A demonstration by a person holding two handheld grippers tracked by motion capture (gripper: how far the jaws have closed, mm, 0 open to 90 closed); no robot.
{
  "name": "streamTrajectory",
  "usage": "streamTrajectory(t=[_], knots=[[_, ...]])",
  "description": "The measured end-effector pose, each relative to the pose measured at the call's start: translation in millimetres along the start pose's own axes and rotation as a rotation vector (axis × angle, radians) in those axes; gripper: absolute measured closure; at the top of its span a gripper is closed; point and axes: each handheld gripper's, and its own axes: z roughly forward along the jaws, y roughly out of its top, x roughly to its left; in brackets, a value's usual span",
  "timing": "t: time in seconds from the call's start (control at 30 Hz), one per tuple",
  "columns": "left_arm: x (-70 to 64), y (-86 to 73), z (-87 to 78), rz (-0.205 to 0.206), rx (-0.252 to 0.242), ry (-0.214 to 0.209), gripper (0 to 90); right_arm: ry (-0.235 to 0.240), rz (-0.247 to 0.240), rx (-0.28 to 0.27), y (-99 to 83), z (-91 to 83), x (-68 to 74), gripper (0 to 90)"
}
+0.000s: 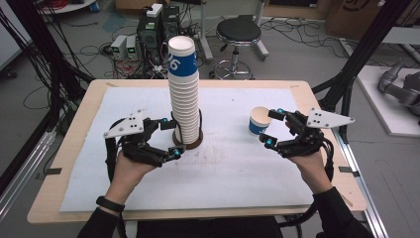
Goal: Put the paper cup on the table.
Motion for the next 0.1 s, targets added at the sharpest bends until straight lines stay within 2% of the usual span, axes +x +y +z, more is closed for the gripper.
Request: streamTrajectory(t=[0.1], knots=[[0.3, 0.3, -0.9, 0.004, 0.001, 0.002, 16.6, -0.001, 0.004, 0.004, -0.3, -0.7, -0.7, 15.4]])
